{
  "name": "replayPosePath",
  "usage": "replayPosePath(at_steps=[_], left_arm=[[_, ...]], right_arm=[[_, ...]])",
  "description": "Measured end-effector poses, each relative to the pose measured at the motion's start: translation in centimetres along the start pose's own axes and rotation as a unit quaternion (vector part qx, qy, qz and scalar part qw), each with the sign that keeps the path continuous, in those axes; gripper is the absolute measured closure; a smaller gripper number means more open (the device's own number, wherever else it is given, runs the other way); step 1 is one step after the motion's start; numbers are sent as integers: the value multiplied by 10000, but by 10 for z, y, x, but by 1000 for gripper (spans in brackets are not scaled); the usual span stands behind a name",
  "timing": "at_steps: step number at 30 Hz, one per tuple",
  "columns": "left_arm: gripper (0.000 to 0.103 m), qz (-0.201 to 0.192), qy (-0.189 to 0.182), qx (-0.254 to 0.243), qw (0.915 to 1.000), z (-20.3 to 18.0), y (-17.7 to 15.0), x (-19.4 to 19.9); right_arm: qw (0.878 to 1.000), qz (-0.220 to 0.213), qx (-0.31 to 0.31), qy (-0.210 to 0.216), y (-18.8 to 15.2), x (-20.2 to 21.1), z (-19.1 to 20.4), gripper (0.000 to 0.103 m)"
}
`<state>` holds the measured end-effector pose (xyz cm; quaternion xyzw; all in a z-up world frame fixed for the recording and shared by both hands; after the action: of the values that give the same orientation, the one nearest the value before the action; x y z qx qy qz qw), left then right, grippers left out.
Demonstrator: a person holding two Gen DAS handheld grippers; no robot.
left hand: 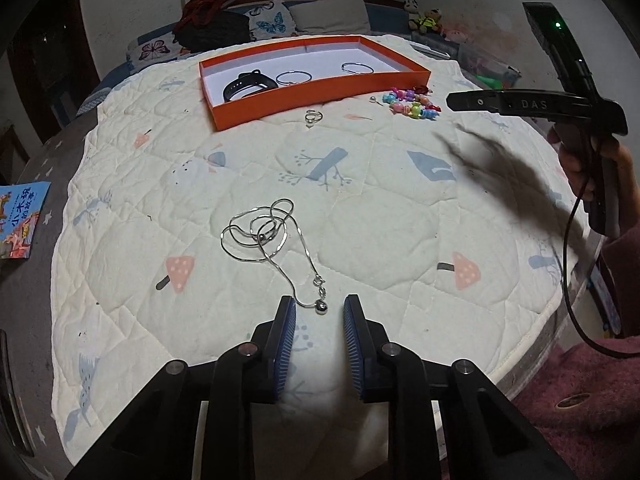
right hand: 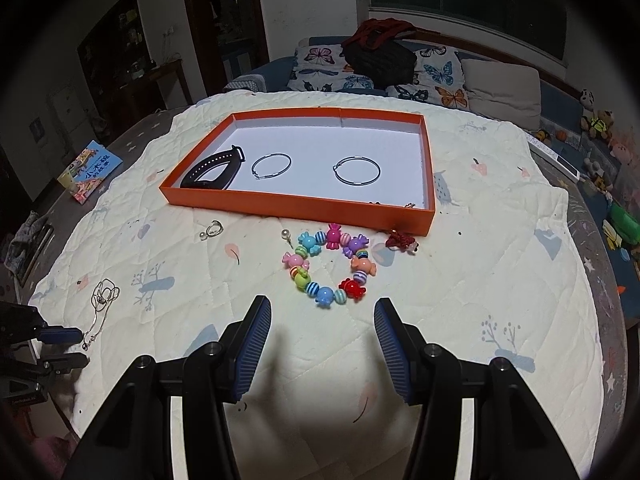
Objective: Organize jewelry
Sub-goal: 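Move the left tool toward the silver chain necklace on the quilt, then grasp the silver chain necklace with the left tool while the right tool grasps the candy-bead bracelet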
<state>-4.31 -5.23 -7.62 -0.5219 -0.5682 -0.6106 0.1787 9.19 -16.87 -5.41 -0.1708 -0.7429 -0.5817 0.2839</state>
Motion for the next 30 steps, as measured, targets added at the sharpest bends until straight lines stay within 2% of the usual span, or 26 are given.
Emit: replayPosePath(at_steps=[6, 11, 13, 20, 30], left_arm=[[89, -84, 94, -15, 9999, 3, 3, -6], [92, -204, 164, -97, 9996, 2, 0, -5], [98, -235, 135, -135, 9995, 0, 0, -3], [98, -446, -178, 19, 9988, -1, 8, 10], [98, -813, -360, 169, 9959, 4, 31, 35]], right_arm=[[10000, 9, -19, -7, 0, -1, 0, 44], [10000, 7, -21, -28, -1, -1, 0, 44], [10000, 22, -16, -17, -1, -2, 0, 44], [9999, 100, -119, 8, -4, -8, -6, 44], [9995, 283, -130, -32, -4, -27, -11, 44]])
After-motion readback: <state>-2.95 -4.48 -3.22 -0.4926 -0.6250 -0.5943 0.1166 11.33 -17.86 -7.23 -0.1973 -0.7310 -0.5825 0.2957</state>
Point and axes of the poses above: each gripper's, at about its wrist camera, not at the fingertips, and x roughly against the way its jaws point, z to its left, y to its top, the point moved 3 cm from there along -x, roughly the way its jaws point, and after that the axes turned 10 degrees about -y, right-handed, at the moved point
